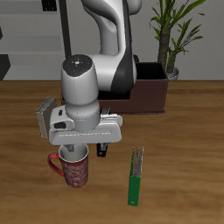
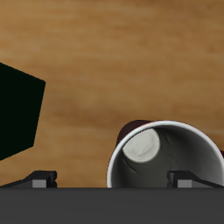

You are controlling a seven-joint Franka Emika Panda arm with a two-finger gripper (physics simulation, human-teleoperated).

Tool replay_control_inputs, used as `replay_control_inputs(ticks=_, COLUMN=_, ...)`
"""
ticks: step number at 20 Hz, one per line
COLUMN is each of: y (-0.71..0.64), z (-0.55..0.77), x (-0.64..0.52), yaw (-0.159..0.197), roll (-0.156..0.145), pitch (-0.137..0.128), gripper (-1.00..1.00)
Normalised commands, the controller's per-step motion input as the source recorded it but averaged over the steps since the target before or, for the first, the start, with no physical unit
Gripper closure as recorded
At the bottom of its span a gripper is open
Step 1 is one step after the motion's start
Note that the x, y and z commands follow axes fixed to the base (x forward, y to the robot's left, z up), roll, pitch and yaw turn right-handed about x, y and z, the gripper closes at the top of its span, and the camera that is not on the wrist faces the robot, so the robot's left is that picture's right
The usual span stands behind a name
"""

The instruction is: Place the red mug into the back desk caddy's left compartment

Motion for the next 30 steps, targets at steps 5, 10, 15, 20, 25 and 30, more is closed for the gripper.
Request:
replay_control_inputs(ticks=5, y=0.03, z=-0.19, x=0.04, yaw=-0.015, roll=0.0, pitch=0.025, gripper=-1.0)
replay_control_inputs(ticks=10, y=0.01, z=-0.22, x=0.06, yaw=-0.033, roll=-0.002, pitch=0.035, gripper=-1.0)
replay_control_inputs(ticks=15, y=0.05, z=-0.28, x=0.05, yaw=0.002, roll=-0.002, pitch=0.033, gripper=1.0)
replay_control_inputs(ticks=20, y=0.05, z=-0.09, x=-0.02, yaw=0.005, roll=0.01, pitch=0.007, gripper=1.0)
replay_control_inputs(ticks=25, y=-0.06, z=0.12, x=-0.02, yaw=0.021, roll=-0.013, pitch=-0.018, gripper=1.0)
replay_control_inputs(ticks=30, y=-0.13, z=0.31, x=-0.07, yaw=0.015, roll=-0.029, pitch=-0.034, gripper=1.0)
